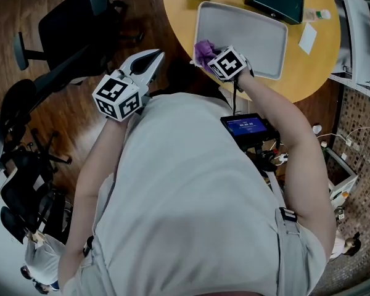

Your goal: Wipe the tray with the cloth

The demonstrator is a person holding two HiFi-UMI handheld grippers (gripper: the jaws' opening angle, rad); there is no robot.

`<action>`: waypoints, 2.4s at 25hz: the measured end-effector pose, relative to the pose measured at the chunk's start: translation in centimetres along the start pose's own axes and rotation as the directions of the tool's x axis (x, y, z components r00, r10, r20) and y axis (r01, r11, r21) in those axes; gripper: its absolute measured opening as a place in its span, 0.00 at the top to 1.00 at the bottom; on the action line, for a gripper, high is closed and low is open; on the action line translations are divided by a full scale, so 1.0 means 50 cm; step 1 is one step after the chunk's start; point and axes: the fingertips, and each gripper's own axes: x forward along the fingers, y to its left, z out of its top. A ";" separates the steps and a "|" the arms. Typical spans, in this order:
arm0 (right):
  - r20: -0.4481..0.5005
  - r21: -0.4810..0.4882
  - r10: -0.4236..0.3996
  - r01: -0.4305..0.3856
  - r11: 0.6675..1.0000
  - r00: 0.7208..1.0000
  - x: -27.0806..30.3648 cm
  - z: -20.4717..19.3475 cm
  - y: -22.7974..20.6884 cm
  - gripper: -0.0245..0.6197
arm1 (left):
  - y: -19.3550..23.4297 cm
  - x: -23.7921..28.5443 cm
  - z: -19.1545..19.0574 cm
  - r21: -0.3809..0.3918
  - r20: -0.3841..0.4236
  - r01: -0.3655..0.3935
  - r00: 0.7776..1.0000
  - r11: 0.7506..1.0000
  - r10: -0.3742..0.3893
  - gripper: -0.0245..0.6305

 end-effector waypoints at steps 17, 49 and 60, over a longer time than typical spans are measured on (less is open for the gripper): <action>0.009 0.130 -0.078 0.077 0.988 0.997 -0.121 -0.302 -0.228 0.84 | -0.152 0.188 -0.016 0.017 -0.054 0.075 0.996 0.997 -0.074 0.96; -0.230 -0.802 0.144 -0.271 0.532 0.963 -0.168 -0.424 -0.290 0.84 | -0.212 0.324 -0.008 0.004 -0.054 -0.030 0.998 1.000 0.030 0.96; -0.379 -0.779 0.170 -0.413 0.472 0.910 -0.176 -0.368 -0.343 0.84 | -0.185 0.301 -0.004 -0.016 -0.043 -0.088 0.995 0.996 0.087 0.96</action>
